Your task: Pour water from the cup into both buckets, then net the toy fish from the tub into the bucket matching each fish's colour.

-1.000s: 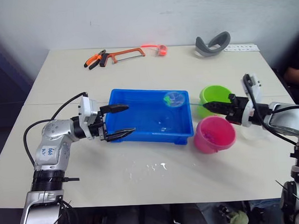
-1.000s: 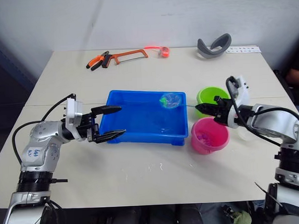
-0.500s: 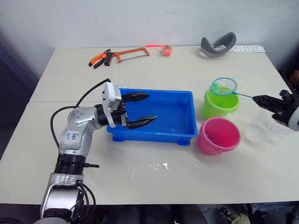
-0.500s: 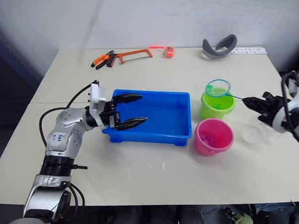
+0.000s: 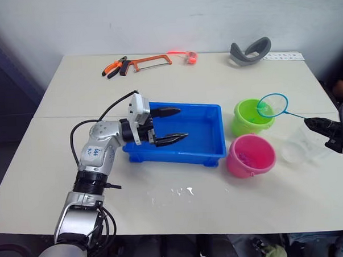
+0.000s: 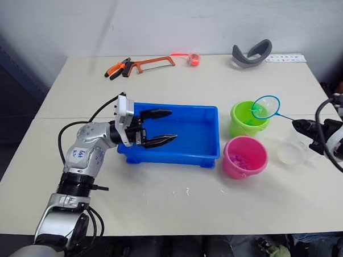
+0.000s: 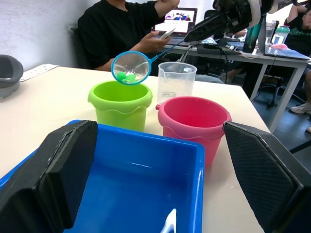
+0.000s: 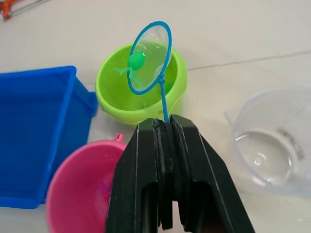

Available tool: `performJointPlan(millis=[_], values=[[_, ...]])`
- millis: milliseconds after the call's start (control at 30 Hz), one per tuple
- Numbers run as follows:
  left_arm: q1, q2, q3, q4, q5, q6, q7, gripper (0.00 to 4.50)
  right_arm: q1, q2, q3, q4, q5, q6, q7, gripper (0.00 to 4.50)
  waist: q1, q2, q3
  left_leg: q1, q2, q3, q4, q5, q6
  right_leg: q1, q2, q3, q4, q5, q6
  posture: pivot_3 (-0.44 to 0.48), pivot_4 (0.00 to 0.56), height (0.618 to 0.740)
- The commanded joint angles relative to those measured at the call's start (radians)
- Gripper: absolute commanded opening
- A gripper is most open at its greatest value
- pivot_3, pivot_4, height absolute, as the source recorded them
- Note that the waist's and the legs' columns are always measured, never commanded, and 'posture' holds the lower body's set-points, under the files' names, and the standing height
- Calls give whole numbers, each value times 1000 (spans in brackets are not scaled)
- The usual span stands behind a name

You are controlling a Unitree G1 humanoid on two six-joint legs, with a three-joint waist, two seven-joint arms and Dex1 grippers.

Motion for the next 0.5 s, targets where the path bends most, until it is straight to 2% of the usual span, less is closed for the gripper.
performJointPlan(millis=[33,200,300,500], values=[[-15,5,11,-4,1,-21,-14,4486,70,-92,74,-136,-364,-148,212,0,0,0,0,0,0,0,0,0,0,0,0,0,0,0,0,0,150,740],[-8,8,13,-9,-6,-23,-28,4486,214,-197,220,-221,-775,-420,366,0,-1,0,0,0,-1,0,0,0,0,0,0,0,-1,0,0,0,150,740],[2,11,14,-22,-15,-24,-41,4486,274,-227,275,-213,-1013,-616,375,0,-1,0,0,0,-1,0,0,0,0,0,0,0,-1,0,0,0,150,740],[19,25,31,-36,-29,-26,-58,4486,283,-188,294,-148,-1269,-847,397,0,-1,0,0,0,-1,0,0,0,0,0,1,-1,-1,0,1,0,150,740]])
